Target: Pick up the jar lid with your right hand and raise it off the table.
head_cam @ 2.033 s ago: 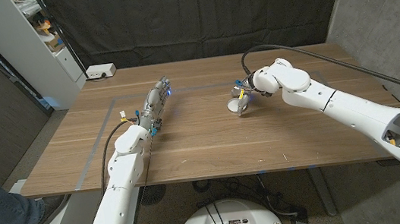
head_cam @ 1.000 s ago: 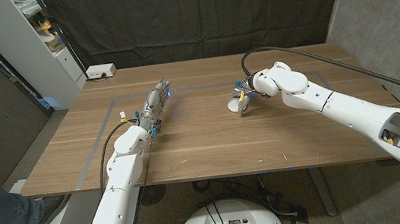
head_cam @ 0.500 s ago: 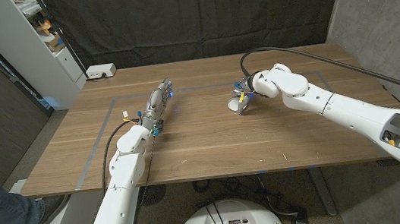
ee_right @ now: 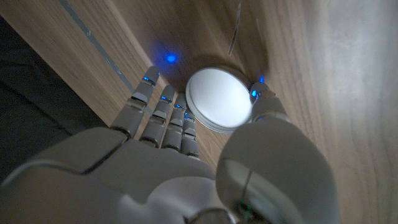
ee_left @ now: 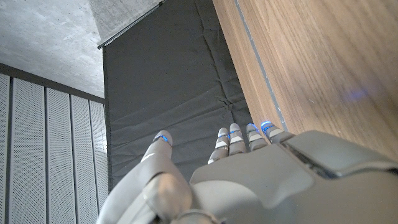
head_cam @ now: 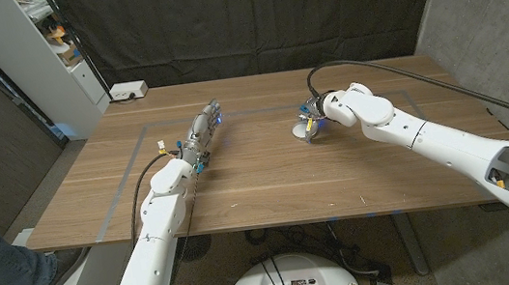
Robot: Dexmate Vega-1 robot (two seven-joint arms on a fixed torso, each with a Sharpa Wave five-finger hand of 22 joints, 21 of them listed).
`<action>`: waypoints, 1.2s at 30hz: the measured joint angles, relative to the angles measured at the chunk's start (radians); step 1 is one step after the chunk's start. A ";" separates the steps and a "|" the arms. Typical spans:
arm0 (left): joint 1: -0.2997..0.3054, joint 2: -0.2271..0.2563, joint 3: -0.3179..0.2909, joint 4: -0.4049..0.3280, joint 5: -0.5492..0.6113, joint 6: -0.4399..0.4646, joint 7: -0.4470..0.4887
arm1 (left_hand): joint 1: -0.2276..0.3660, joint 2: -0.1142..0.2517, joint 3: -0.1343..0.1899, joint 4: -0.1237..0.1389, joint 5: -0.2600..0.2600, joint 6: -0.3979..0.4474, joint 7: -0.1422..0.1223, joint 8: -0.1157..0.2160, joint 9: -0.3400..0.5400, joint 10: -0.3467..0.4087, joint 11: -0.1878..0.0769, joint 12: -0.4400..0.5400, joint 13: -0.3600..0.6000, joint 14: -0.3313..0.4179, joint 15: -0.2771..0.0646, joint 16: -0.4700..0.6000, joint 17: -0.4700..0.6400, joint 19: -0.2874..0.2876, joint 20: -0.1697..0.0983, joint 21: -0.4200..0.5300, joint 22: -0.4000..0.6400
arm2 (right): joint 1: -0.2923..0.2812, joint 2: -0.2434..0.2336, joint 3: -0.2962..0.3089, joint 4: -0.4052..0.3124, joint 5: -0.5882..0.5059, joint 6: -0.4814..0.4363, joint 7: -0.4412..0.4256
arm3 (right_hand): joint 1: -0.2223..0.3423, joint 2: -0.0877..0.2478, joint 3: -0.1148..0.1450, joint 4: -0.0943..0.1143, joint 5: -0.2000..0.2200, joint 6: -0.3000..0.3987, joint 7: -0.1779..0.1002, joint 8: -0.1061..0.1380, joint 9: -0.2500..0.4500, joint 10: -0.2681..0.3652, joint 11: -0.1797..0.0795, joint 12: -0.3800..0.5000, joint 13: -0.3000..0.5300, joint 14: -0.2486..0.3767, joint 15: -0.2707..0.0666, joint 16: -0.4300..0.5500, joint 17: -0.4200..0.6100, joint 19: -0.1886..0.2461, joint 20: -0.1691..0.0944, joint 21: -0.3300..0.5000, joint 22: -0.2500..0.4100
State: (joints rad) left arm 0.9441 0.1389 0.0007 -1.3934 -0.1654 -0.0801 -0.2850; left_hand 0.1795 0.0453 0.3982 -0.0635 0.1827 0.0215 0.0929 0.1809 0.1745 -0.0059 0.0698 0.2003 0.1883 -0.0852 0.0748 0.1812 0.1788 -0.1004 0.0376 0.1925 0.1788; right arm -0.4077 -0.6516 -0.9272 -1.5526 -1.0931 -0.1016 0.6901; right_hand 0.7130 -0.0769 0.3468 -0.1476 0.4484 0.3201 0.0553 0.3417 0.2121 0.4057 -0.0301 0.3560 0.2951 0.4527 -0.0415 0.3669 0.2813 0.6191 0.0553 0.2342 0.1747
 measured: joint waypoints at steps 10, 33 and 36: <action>-0.004 -0.001 0.005 0.003 0.001 0.002 0.001 | 0.000 0.000 0.000 0.000 0.000 0.000 0.000 0.000 0.000 0.000 0.000 0.000 0.000 0.000 0.000 0.000 0.000 -0.002 0.002 0.000 0.000 | -0.007 -0.009 0.004 -0.005 -0.012 0.002 -0.002 | 0.005 -0.005 0.006 -0.003 0.000 0.000 0.000 0.006 0.000 0.000 0.000 0.008 0.004 0.001 -0.001 0.008 0.005 0.007 -0.007 0.000 0.000; -0.023 -0.002 0.014 0.029 0.003 0.005 -0.004 | 0.000 0.000 0.000 0.000 0.000 0.000 0.000 0.000 0.000 0.000 0.000 0.000 0.000 0.000 0.000 0.000 0.000 -0.006 0.006 0.000 0.000 | -0.023 -0.032 0.041 -0.066 0.003 0.033 0.034 | 0.046 0.020 0.001 -0.001 -0.020 0.005 0.005 0.006 0.009 0.015 0.011 0.014 0.017 0.007 -0.007 0.015 0.020 0.011 -0.004 0.000 0.000; -0.025 -0.002 0.014 0.031 0.003 0.005 -0.005 | 0.000 0.000 0.000 0.000 0.000 0.000 0.000 0.000 0.000 0.000 0.000 0.000 0.000 0.000 0.000 0.000 0.000 -0.006 0.006 0.000 0.000 | -0.026 -0.035 0.046 -0.076 0.004 0.035 0.038 | 0.046 0.020 0.000 -0.002 -0.020 0.005 0.005 0.006 0.009 0.016 0.012 0.019 0.021 0.012 -0.002 0.015 0.023 0.011 -0.004 0.000 0.000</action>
State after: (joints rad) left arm 0.9196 0.1369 0.0146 -1.3621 -0.1623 -0.0751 -0.2901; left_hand 0.1795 0.0453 0.3983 -0.0634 0.1827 0.0215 0.0929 0.1809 0.1745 -0.0060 0.0698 0.2003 0.1882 -0.0852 0.0749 0.1812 0.1789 -0.1060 0.0432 0.1925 0.1788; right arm -0.4338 -0.6865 -0.8810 -1.6284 -1.0893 -0.0667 0.7281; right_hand 0.7587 -0.0572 0.3466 -0.1498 0.4279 0.3255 0.0607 0.3474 0.2215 0.4216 -0.0177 0.3746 0.3164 0.4650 -0.0431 0.3823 0.3044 0.6298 0.0518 0.2341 0.1745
